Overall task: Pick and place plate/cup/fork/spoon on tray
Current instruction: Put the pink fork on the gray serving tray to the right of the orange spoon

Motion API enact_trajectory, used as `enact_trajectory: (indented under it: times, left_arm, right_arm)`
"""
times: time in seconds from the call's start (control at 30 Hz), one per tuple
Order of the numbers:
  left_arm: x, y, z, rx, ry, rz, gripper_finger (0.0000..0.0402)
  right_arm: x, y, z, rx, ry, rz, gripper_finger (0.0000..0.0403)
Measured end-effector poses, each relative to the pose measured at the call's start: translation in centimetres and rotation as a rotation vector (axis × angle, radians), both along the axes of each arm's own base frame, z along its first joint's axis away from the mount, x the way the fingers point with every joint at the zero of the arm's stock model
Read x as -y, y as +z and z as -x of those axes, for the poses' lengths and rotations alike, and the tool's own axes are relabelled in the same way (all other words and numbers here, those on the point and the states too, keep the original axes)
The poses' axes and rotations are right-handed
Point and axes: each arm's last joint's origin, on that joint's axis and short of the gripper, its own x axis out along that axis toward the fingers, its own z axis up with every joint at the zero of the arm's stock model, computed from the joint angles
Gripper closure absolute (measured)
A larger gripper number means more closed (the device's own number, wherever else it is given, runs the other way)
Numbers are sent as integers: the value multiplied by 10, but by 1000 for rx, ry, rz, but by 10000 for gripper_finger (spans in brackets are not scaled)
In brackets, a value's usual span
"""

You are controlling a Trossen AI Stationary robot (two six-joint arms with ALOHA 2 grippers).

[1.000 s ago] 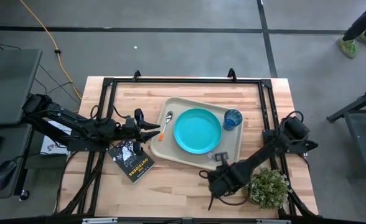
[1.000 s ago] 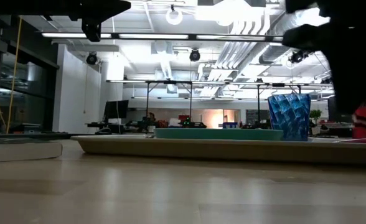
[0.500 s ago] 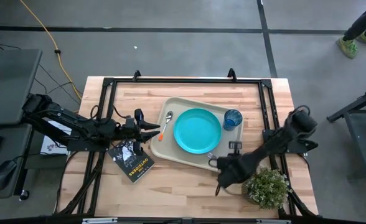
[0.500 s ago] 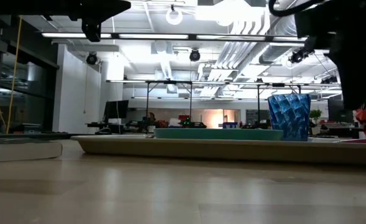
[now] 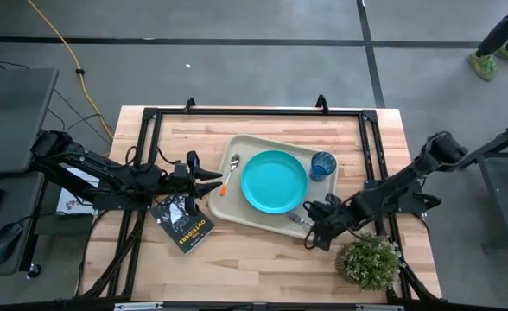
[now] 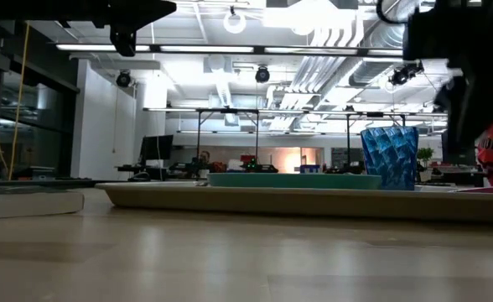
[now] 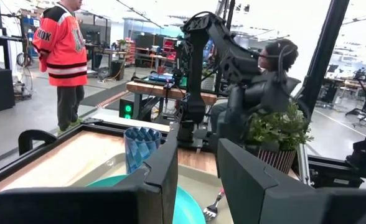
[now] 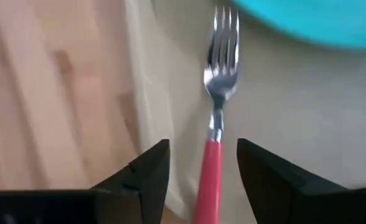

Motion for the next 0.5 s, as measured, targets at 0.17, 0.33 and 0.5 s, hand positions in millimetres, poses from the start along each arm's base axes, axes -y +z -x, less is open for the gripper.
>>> enact_trajectory:
  times: [0.17,0.33,0.5]
  left_arm:
    - [0,0,0,0,0,0,304]
    - [0,0,0,1,0,0,304]
    - [0,0,0,0,0,0,304]
  right_arm:
    - [2,-18,0,-56,0,-1,219]
    - [-1,-25,-6,-44,39,8,219]
    - [-2,-34,-7,-88,55,46,219]
